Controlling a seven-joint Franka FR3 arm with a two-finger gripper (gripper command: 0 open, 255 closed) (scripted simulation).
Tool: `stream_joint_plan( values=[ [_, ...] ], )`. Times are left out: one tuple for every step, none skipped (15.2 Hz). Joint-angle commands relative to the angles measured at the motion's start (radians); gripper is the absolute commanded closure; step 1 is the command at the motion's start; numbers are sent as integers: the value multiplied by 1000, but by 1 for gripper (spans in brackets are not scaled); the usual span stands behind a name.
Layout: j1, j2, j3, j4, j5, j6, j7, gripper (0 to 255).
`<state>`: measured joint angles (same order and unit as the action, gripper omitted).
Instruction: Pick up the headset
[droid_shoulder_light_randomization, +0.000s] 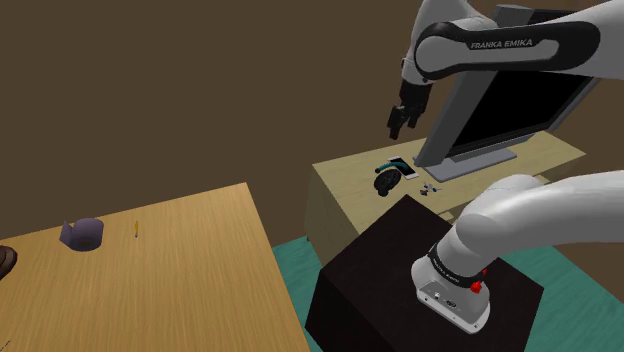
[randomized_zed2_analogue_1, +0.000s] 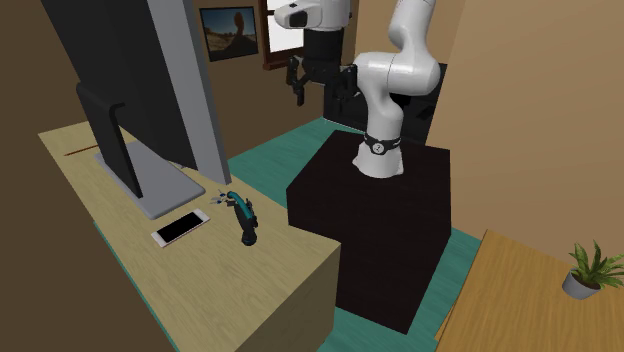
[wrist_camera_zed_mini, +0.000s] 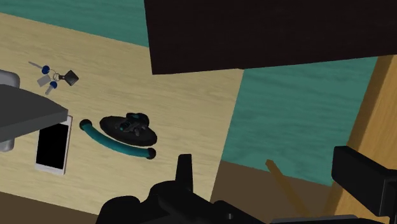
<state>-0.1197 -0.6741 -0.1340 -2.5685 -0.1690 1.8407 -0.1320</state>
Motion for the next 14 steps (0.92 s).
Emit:
stream_joint_plan(
  values=[
    [-19,41,-26,-26,-11,74,5,0],
    [-28,65,-39,-36,-16,110,7,0],
    [-37,91,-53,-44,-21,146,8,0],
    [-46,118,-67,-52,-25,182,9,0],
    [-54,147,-81,-57,-29,218,10,0],
    [-62,176,-95,-62,-32,255,10,0],
    [-70,208,-109,-65,-33,291,10,0],
    [-76,240,-123,-67,-34,327,9,0],
    [-83,274,-137,-68,-33,364,8,0],
    [-89,309,-151,-67,-31,400,6,0],
    [-94,345,-166,-65,-27,435,2,0],
    [-99,382,-180,-62,-21,471,-2,0],
    [-102,420,-194,-57,-13,506,-8,0],
    [-106,459,-207,-52,-2,540,-15,0]
  ],
)
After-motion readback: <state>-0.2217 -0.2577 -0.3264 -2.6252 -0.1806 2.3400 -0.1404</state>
